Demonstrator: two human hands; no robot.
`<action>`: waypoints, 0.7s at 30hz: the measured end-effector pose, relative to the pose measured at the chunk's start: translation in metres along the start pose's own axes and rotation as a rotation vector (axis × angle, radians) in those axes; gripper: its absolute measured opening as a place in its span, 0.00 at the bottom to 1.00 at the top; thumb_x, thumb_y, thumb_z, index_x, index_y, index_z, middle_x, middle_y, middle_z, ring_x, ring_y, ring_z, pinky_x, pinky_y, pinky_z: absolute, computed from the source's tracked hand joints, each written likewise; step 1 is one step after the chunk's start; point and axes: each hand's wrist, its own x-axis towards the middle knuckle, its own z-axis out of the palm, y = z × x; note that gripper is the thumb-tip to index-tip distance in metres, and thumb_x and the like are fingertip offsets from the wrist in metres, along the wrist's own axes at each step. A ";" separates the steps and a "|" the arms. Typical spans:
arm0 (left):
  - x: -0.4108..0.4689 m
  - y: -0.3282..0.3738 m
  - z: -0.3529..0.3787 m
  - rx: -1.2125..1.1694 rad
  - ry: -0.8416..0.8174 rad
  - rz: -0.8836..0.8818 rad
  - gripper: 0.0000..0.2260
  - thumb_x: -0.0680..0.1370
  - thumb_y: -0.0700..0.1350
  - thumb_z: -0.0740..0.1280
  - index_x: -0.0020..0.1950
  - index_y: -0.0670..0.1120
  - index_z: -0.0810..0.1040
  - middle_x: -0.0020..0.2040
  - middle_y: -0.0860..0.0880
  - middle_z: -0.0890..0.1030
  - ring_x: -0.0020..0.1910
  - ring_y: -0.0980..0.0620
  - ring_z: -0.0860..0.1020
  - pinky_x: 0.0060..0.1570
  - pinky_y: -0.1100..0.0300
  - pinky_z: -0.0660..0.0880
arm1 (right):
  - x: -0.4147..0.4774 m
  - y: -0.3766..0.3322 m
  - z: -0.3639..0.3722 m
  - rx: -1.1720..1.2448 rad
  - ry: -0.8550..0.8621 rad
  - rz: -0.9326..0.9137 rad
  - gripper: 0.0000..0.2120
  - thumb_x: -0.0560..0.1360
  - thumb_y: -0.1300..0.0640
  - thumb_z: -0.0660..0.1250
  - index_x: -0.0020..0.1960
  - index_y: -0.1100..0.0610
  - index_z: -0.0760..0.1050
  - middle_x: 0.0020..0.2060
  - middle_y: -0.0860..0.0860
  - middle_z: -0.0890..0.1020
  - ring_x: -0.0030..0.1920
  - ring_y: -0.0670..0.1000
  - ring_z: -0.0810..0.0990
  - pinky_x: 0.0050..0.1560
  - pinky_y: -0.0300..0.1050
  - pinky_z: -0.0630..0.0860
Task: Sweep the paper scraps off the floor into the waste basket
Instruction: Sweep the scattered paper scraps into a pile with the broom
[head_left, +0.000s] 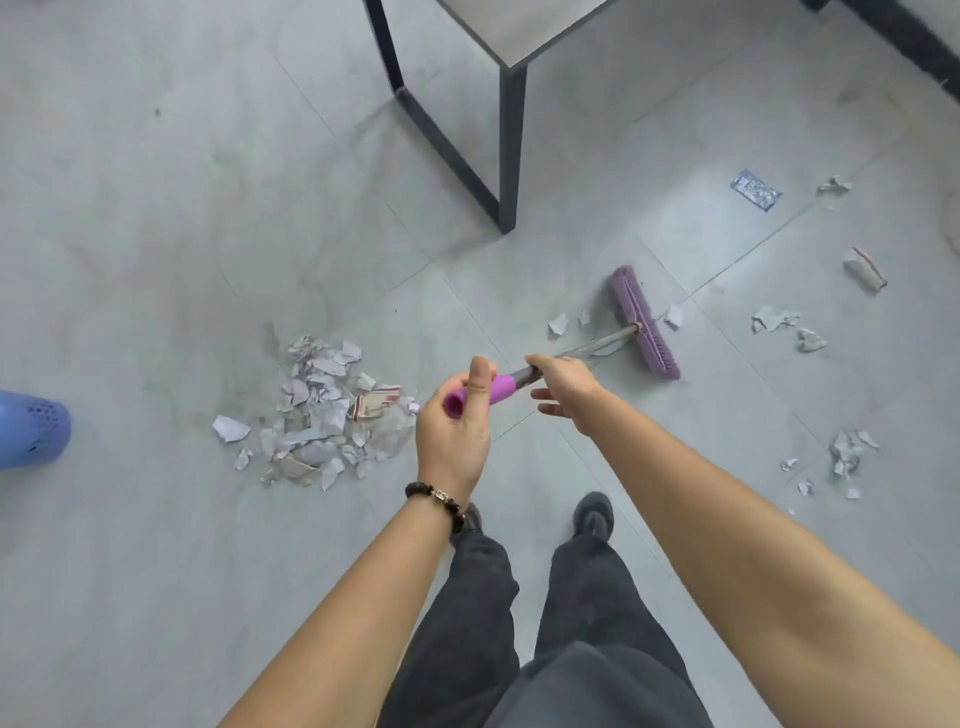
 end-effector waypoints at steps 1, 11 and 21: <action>0.000 0.001 -0.015 0.003 0.052 0.010 0.23 0.74 0.68 0.62 0.46 0.50 0.85 0.45 0.57 0.85 0.50 0.57 0.82 0.60 0.49 0.77 | -0.006 0.004 0.020 -0.006 -0.036 0.018 0.18 0.77 0.46 0.65 0.61 0.57 0.72 0.52 0.50 0.78 0.48 0.51 0.81 0.49 0.49 0.79; -0.015 0.097 -0.167 -0.369 0.433 0.321 0.23 0.81 0.53 0.63 0.28 0.44 0.69 0.30 0.45 0.80 0.44 0.46 0.85 0.52 0.54 0.78 | -0.110 -0.054 0.209 0.064 -0.435 0.028 0.18 0.77 0.50 0.62 0.62 0.60 0.77 0.45 0.54 0.78 0.37 0.50 0.79 0.40 0.44 0.78; -0.021 0.131 -0.114 -0.353 0.190 0.523 0.24 0.76 0.55 0.68 0.30 0.38 0.69 0.24 0.50 0.75 0.31 0.50 0.78 0.38 0.64 0.77 | -0.133 -0.086 0.152 0.428 -0.338 -0.008 0.03 0.78 0.58 0.64 0.46 0.57 0.75 0.33 0.50 0.76 0.36 0.49 0.77 0.53 0.48 0.79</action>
